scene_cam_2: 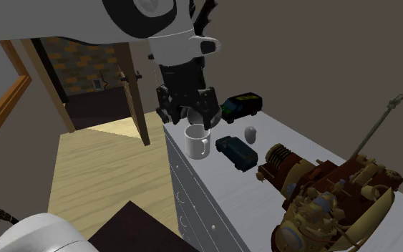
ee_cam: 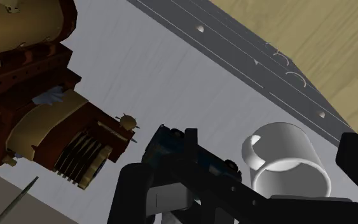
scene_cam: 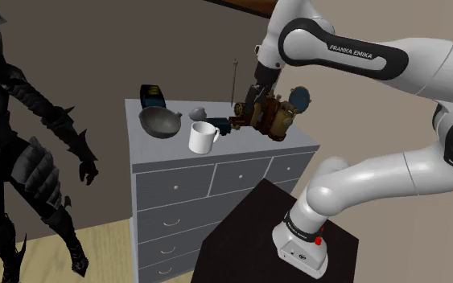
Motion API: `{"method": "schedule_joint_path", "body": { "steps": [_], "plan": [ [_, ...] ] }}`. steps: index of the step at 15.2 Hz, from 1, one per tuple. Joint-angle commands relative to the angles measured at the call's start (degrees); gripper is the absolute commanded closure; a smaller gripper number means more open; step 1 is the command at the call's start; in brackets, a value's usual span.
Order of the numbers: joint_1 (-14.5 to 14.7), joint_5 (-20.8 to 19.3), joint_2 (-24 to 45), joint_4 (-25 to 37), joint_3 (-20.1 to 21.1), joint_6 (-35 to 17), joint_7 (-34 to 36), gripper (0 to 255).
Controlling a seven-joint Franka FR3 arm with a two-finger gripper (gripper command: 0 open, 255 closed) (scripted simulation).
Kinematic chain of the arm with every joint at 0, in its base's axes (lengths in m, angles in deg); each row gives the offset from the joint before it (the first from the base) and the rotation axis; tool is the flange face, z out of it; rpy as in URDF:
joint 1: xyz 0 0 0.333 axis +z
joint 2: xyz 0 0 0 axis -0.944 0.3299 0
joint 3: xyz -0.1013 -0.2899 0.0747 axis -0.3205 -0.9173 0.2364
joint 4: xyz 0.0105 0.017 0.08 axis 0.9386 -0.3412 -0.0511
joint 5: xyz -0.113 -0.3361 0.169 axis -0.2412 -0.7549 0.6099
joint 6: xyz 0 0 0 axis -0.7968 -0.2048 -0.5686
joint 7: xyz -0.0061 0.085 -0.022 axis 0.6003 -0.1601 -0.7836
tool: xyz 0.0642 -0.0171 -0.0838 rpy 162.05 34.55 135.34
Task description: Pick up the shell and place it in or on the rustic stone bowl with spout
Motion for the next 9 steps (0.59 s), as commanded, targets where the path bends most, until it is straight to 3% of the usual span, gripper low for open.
{"method": "schedule_joint_path", "body": {
  "steps": [1,9],
  "plan": [
    [0.00,0.00,0.00,0.00,0.00,0.00,0.00,0],
    [2.12,1.27,17.01,8.02,-9.97,-7.67,-16.87,0]
  ]
}}
